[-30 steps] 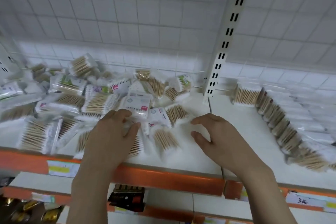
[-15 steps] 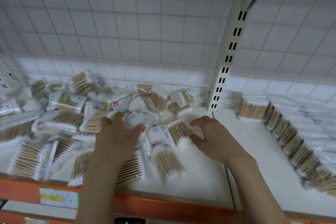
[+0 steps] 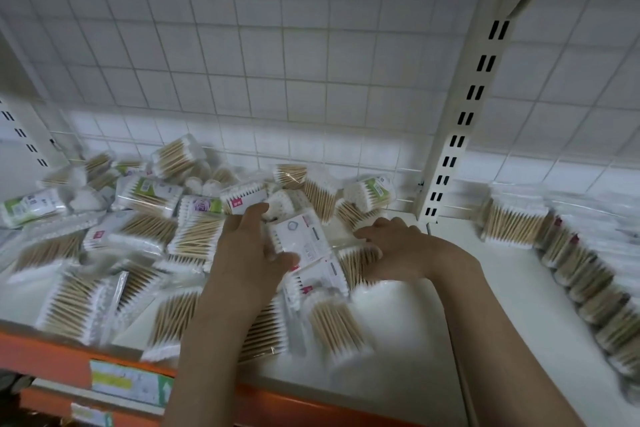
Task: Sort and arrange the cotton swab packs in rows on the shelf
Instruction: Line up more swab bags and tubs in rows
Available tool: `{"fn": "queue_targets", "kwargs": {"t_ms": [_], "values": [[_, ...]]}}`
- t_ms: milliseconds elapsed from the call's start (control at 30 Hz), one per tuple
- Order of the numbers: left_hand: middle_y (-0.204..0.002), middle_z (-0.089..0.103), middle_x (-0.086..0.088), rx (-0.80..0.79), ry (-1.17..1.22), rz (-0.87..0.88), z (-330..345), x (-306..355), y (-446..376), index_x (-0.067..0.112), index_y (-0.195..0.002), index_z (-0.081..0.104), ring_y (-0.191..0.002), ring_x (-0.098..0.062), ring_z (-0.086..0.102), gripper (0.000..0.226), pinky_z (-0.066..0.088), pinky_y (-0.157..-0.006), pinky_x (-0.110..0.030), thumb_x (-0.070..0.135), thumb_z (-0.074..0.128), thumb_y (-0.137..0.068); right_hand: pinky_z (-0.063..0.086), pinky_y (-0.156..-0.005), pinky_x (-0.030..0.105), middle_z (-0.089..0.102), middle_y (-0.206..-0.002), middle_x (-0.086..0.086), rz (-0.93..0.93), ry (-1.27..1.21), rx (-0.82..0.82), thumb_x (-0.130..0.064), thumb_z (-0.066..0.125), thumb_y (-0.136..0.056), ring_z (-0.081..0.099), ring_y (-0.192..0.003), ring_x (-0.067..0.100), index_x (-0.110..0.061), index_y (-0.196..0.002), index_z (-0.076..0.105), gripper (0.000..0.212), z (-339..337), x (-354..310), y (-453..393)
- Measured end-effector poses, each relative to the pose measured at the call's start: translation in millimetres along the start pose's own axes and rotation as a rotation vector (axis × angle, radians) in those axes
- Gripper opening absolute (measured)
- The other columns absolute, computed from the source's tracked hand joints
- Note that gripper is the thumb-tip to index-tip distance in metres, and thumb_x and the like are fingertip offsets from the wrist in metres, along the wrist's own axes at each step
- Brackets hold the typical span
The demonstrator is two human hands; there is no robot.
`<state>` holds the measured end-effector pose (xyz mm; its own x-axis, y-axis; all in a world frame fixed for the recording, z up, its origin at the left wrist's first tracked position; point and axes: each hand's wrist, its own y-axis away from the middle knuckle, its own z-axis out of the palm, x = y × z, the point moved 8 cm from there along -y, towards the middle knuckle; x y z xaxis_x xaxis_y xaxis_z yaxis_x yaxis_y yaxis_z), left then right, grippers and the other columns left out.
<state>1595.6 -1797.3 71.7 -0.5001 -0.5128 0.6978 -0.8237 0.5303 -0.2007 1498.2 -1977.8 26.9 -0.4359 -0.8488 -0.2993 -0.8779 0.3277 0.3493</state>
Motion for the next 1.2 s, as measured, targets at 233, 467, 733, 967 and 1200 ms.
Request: {"fn": "queue_targets", "kwargs": {"t_ms": [233,467,733,967,1200], "values": [[-0.102,0.06,0.0,-0.007,0.07,0.02,5,12,10,0.024,-0.139,0.032,-0.093,-0.02,0.058,0.077,0.04,-0.076,-0.024,0.014,0.075,-0.075,0.027,-0.089,0.032,0.037,-0.12,-0.001,0.022,0.01,0.02,-0.045,0.064,-0.076,0.03,-0.115,0.019,-0.029,-0.128,0.046,0.057,4,5,23],[-0.111,0.059,-0.006,0.061,0.142,0.108,9,29,20,0.014,-0.143,0.024,-0.101,-0.029,0.059,0.077,0.043,-0.08,-0.028,0.006,0.068,-0.08,0.037,-0.079,0.028,0.053,-0.103,-0.008,0.036,-0.347,0.143,-0.039,0.071,-0.075,0.05,-0.097,0.015,-0.029,-0.112,0.041,0.049,13,15,52],[-0.096,0.067,-0.011,0.082,0.027,0.308,24,67,23,0.004,-0.113,0.061,-0.084,-0.02,0.058,0.039,0.034,-0.073,-0.019,0.007,0.072,-0.076,0.042,-0.091,0.035,0.057,-0.115,-0.001,0.053,-0.272,0.484,-0.022,0.062,-0.083,0.053,-0.105,0.018,-0.018,-0.121,0.054,0.039,-13,25,99],[-0.108,0.063,-0.015,-0.013,0.022,0.463,49,102,33,0.004,-0.115,0.063,-0.099,-0.025,0.056,0.039,0.025,-0.082,-0.007,0.0,0.07,-0.077,0.045,-0.076,0.032,0.06,-0.09,-0.001,0.145,-0.255,0.56,-0.023,0.063,-0.084,0.054,-0.085,0.019,-0.013,-0.098,0.059,0.018,-24,58,135],[-0.105,0.062,-0.012,-0.043,0.004,0.501,70,131,33,0.002,-0.11,0.064,-0.097,-0.025,0.056,0.031,0.026,-0.077,-0.01,0.0,0.068,-0.079,0.036,-0.071,0.024,0.053,-0.092,-0.002,0.119,-0.101,0.64,-0.015,0.066,-0.08,0.052,-0.089,0.018,-0.013,-0.103,0.059,0.023,-61,94,144]]}}
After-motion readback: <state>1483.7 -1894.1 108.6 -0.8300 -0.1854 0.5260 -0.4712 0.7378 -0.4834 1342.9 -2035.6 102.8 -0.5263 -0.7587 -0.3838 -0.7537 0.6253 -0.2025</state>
